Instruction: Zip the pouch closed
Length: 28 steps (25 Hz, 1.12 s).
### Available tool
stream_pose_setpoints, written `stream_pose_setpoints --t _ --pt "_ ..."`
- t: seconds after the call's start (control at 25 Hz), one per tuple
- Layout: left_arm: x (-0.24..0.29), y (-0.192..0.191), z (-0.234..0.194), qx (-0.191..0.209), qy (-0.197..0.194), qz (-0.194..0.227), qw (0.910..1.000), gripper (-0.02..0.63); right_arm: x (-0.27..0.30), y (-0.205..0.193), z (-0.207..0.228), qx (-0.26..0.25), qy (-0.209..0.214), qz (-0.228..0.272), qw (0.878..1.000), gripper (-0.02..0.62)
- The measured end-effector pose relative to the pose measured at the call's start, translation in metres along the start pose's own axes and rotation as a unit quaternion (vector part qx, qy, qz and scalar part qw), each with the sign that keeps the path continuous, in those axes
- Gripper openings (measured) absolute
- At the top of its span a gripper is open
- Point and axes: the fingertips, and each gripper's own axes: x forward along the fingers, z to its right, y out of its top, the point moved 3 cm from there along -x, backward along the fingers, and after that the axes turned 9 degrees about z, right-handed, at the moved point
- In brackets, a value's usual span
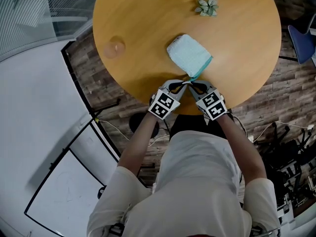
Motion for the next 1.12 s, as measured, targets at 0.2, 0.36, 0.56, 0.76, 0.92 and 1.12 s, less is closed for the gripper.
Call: stream_pose_setpoints --t 0.2,0.36,0.56,0.76,0.92,1.12 --pt "-0.005 0.011 0.002 -0.024 -0.007 0.012 0.9996 0.023 -0.008 0.010 0.000 -0.006 0.000 0.013 1.000 0.005" --pt "-0.015 0.019 0.007 -0.055 -0.022 0.019 0.9981 0.020 -0.019 0.018 -0.004 -0.015 0.014 0.011 1.000 0.003" --pt "-0.029 0.033 0.010 -0.052 -0.011 0.033 0.9980 0.020 -0.033 0.027 0.005 -0.015 0.009 0.014 1.000 0.002" --pt "-0.045 0.047 0.011 -0.046 -0.001 0.042 0.9981 0.020 -0.048 0.033 0.009 -0.026 0.005 0.015 1.000 0.002" --pt "-0.055 0.056 0.013 -0.041 0.010 0.048 0.9979 0.020 -0.059 0.034 0.014 -0.027 -0.005 0.019 0.999 0.003" --pt "-0.070 0.061 0.014 -0.050 0.021 0.061 0.9967 0.020 -0.077 0.037 0.020 -0.030 -0.018 0.024 0.999 0.002"
